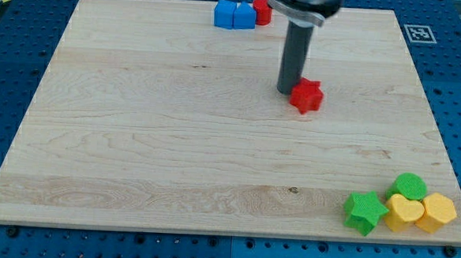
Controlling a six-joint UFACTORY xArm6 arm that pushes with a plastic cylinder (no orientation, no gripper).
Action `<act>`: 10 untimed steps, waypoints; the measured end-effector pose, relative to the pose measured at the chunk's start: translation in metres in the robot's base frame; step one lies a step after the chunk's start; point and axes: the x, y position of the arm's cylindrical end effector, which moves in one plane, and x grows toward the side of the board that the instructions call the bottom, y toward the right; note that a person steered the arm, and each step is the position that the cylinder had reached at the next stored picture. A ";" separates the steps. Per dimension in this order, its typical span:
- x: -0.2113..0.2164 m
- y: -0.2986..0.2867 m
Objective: Push the red star towards the green star
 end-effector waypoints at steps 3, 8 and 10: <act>-0.025 0.044; 0.028 0.044; 0.059 0.030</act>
